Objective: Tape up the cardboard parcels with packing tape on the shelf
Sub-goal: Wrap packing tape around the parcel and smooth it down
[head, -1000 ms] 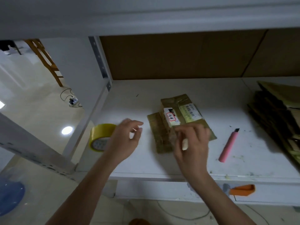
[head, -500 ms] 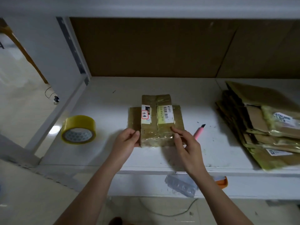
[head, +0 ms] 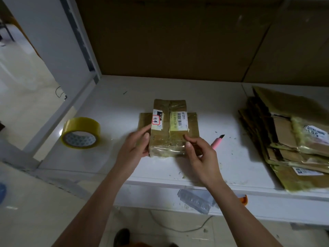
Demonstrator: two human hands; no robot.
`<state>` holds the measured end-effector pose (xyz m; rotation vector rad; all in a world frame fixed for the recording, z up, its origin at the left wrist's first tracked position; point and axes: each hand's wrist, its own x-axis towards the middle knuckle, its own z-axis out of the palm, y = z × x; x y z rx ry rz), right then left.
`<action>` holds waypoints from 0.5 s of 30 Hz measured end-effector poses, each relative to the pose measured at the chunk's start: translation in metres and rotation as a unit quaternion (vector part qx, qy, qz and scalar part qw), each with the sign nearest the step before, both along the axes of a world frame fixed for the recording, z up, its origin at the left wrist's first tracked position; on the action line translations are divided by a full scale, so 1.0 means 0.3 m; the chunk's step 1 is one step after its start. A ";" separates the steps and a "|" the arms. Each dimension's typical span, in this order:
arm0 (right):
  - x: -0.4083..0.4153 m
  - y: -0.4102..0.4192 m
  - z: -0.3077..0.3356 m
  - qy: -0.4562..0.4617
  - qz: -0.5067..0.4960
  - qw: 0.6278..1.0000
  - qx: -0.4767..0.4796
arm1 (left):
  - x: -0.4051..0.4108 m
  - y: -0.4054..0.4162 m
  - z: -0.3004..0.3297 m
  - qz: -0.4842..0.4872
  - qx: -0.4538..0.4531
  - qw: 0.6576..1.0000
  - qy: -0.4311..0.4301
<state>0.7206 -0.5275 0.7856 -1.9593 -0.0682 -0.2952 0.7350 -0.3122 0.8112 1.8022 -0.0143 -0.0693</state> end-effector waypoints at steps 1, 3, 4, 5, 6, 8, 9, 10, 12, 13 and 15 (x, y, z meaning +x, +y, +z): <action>0.002 0.001 0.006 0.004 0.006 1.000 -0.015 | 0.003 0.004 -0.006 -0.031 0.086 0.996 -0.022; 0.007 0.008 0.020 -0.006 0.012 0.998 -0.064 | 0.008 -0.008 -0.009 -0.058 0.186 0.980 -0.045; 0.010 0.013 0.025 -0.022 0.008 0.995 -0.096 | 0.005 -0.019 0.000 -0.066 0.185 0.979 -0.052; 0.013 0.021 0.032 -0.038 -0.002 0.992 -0.124 | 0.001 -0.032 0.012 -0.065 0.179 0.980 -0.057; 0.014 0.028 0.039 -0.047 -0.013 0.989 -0.143 | -0.003 -0.044 0.024 -0.055 0.178 0.981 -0.063; 0.017 0.038 0.050 -0.047 -0.027 0.986 -0.157 | -0.007 -0.055 0.028 -0.029 0.178 0.981 -0.077; 0.020 0.042 0.053 -0.046 -0.031 0.986 -0.158 | -0.008 -0.060 0.026 -0.017 0.180 0.980 -0.084; 0.023 0.043 0.051 -0.045 -0.033 0.986 -0.160 | -0.005 -0.062 0.016 -0.008 0.187 0.978 -0.091; 0.028 0.041 0.049 -0.047 -0.025 0.985 -0.165 | -0.001 -0.065 0.000 0.001 0.196 0.975 -0.101; 0.030 0.039 0.049 -0.052 -0.021 0.984 -0.169 | 0.003 -0.063 -0.007 0.001 0.200 0.974 -0.104; 0.030 0.033 0.052 -0.060 -0.009 0.983 -0.175 | 0.009 -0.056 -0.013 -0.007 0.210 0.971 -0.113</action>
